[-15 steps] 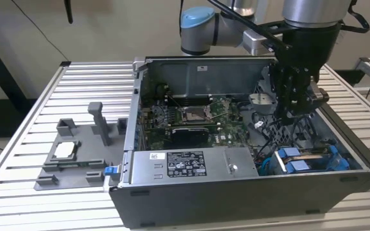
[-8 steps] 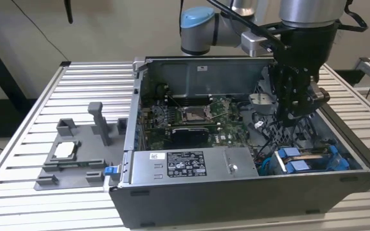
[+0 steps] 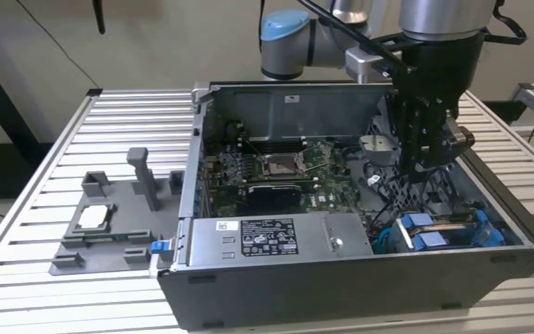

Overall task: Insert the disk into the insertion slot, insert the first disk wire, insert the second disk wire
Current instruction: 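Insert the second disk wire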

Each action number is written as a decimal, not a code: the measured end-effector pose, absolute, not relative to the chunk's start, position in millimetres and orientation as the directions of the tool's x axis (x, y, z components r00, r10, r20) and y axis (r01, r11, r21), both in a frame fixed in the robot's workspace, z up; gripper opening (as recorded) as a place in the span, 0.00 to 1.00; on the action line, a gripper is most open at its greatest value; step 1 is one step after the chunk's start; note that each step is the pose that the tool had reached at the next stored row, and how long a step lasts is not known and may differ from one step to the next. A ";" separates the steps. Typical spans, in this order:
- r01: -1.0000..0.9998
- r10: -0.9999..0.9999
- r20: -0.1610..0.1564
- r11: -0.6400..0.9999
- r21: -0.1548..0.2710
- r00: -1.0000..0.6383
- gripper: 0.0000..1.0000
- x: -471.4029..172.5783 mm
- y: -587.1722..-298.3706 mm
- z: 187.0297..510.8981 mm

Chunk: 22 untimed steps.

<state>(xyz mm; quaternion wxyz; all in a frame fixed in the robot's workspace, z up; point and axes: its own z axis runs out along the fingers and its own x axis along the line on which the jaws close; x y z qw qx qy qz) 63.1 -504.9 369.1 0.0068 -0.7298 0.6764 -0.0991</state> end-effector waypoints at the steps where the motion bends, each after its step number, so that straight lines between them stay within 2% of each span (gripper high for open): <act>1: -0.986 -0.989 0.136 -0.085 -0.145 0.066 0.30 62.6 -504.6 369.1; 8: -0.985 -0.988 0.136 -0.087 -0.151 0.067 0.28 61.4 -504.0 368.7; 9: -0.985 -0.988 0.136 -0.087 -0.151 0.067 0.22 61.4 -504.0 368.7; 10: -0.985 -0.988 0.136 -0.087 -0.151 0.067 0.22 61.3 -504.0 368.7; 11: -0.985 -0.988 0.136 -0.087 -0.151 0.067 0.16 61.3 -504.0 368.7; 16: -0.985 -0.988 0.136 -0.087 -0.150 0.067 0.16 61.4 -504.3 368.7; 22: -0.988 -0.989 0.133 -0.087 -0.127 0.070 0.16 65.2 -513.9 367.7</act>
